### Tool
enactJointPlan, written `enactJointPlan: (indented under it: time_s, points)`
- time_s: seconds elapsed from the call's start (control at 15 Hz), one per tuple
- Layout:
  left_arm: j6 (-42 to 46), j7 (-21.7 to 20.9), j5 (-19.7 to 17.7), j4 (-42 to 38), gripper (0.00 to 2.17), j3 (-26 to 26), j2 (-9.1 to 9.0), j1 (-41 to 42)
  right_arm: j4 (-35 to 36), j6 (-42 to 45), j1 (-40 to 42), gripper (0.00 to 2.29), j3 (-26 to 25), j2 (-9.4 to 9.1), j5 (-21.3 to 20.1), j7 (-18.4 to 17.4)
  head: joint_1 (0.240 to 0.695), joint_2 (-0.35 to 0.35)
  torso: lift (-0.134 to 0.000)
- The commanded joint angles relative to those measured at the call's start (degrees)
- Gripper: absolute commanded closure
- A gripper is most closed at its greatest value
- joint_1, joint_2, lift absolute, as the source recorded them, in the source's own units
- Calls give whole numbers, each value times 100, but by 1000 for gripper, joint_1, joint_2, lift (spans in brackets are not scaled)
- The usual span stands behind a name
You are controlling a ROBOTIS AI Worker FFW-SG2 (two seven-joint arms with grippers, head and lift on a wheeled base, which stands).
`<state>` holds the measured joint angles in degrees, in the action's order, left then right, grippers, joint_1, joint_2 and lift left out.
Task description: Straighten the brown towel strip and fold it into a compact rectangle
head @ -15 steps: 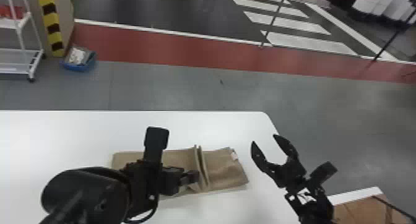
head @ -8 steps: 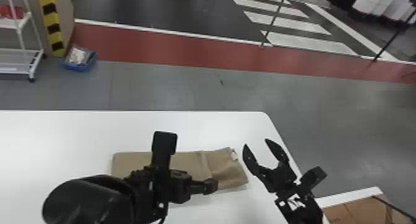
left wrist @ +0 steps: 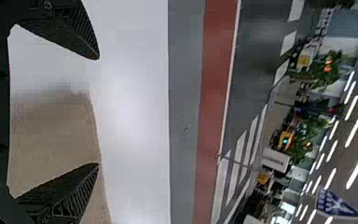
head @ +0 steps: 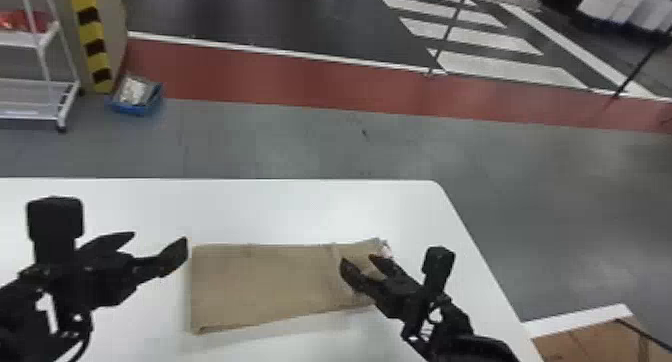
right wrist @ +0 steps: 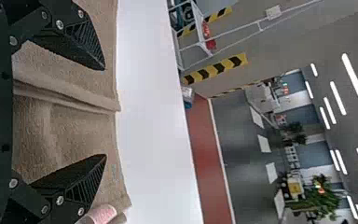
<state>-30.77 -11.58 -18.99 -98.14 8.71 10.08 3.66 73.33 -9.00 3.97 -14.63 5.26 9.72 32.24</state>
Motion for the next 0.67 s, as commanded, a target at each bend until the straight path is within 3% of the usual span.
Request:
enactJointPlan:
  time_s: [0.0,0.13,0.27,0.47,0.6]
  points:
    - [1358,-54,44,251,80,-616,249,293,155,-590,-54,255,259,-16,-14,-147,695,-205,0]
    - [2870,16,36,445,80,-651,398,540,199,-1047,-168,255,338,-16,-40,-288,695,-109,0]
    - [3749,60,53,515,80,-642,416,715,252,-1223,-203,255,391,-16,-110,-499,695,-53,0]
    - [3784,60,62,409,80,-598,425,812,270,-1610,-300,289,312,-8,-110,-587,695,-23,0]
    - [3784,60,53,401,80,-572,425,812,270,-1856,-326,451,268,10,-57,-552,695,-30,0]
